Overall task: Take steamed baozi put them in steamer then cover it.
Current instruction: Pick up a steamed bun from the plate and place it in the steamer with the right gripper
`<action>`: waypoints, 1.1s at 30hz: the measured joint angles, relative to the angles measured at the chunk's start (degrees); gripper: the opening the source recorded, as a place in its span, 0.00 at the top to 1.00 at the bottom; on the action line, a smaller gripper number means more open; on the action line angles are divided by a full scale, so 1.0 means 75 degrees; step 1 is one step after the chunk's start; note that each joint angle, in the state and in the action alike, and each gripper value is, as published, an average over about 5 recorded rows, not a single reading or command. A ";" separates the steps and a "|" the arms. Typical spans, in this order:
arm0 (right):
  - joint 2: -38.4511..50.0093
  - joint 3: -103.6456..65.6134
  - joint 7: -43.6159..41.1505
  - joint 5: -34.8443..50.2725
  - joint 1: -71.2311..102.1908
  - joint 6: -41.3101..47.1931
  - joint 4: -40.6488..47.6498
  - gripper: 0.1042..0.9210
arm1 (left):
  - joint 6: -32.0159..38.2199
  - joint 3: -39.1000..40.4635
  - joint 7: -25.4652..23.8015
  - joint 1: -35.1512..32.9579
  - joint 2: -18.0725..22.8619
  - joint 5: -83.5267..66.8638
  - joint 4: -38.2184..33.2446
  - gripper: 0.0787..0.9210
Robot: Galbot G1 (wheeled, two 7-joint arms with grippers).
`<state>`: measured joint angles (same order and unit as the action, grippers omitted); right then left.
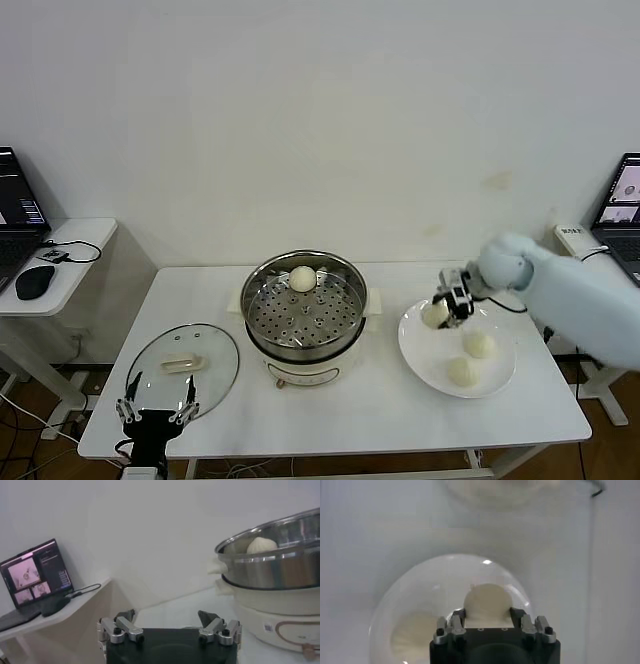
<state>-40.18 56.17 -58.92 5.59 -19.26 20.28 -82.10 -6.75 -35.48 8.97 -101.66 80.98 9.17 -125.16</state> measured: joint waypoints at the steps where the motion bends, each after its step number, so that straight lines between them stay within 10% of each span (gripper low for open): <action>1: -0.0076 0.0133 0.0025 0.0164 -0.0233 0.0045 -0.0031 0.41 | -0.0003 0.0008 0.0000 0.0007 -0.0002 -0.0002 -0.0006 0.12; 33: -0.4999 0.1185 0.1607 0.2901 -0.0579 0.1811 0.2099 0.40 | 0.0014 -0.0439 0.0019 0.0026 -0.0014 -0.0281 0.0006 0.12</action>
<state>-77.67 65.06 -46.87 27.35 -23.60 33.86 -66.35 -6.64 -38.77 9.11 -101.47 80.87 7.06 -125.12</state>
